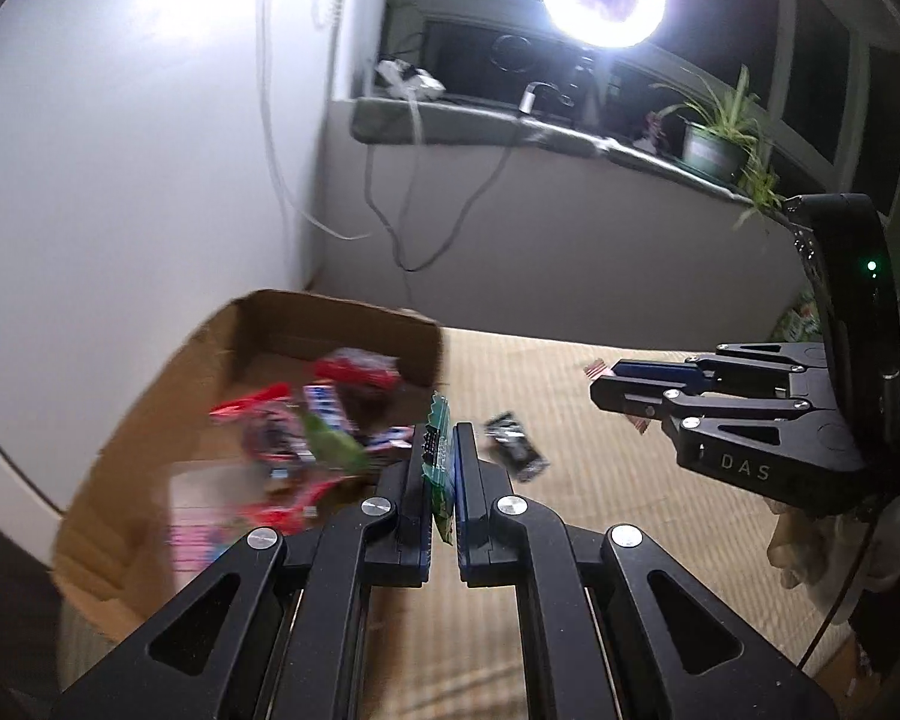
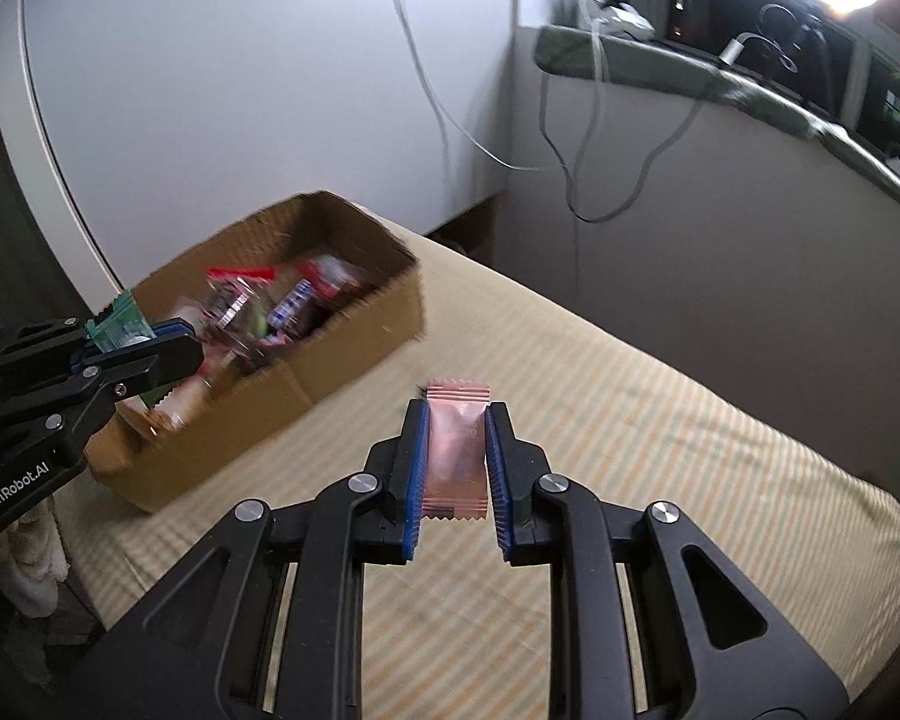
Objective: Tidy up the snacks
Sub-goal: 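Carry the mint and pink packets over the box with both grippers, then open both grippers to drop the packets into the box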
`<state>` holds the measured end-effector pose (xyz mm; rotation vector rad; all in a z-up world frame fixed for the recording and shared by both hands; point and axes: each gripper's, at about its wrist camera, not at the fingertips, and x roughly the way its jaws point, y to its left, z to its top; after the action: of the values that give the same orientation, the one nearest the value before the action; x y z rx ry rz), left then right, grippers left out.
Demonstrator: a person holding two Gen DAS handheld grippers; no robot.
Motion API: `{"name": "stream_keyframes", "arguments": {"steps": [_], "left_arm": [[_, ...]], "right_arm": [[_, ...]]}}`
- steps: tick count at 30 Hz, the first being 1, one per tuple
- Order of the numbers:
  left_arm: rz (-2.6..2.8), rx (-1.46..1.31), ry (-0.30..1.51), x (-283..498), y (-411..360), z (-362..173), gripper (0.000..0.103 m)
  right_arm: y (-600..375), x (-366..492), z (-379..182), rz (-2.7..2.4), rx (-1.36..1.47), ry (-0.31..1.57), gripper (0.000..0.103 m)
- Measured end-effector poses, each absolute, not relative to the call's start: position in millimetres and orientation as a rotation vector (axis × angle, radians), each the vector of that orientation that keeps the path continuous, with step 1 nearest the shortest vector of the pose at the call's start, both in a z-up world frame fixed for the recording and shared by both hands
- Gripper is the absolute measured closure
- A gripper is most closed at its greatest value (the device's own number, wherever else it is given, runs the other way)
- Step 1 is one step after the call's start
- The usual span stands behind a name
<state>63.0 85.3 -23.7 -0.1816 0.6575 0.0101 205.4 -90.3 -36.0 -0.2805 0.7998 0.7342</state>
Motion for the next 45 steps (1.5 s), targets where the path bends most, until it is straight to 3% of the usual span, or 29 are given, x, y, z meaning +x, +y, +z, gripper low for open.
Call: {"name": "stream_keyframes", "arguments": {"steps": [25,34,37,39,43,45], "left_arm": [[0.169,-0.215,0.66,47,168,-33,0.098],[0.181,-0.215,0.658,43,172,-33,0.088],[0.185,-0.21,0.656,43,171,-32,0.072],[0.187,-0.21,0.652,42,171,-32,0.062],[0.183,-0.208,0.653,40,170,-31,0.054],[0.181,-0.211,0.649,38,170,-31,0.044]], "right_arm": [[50,212,-33,0.922,-0.342,0.801,0.083],[63,213,-38,0.928,-0.352,0.812,0.083],[65,211,-38,0.922,-0.368,0.801,0.066],[65,210,-36,0.912,-0.366,0.78,0.037],[61,209,-30,0.908,-0.354,0.76,0.035],[59,209,-29,0.902,-0.353,0.758,0.035]]}}
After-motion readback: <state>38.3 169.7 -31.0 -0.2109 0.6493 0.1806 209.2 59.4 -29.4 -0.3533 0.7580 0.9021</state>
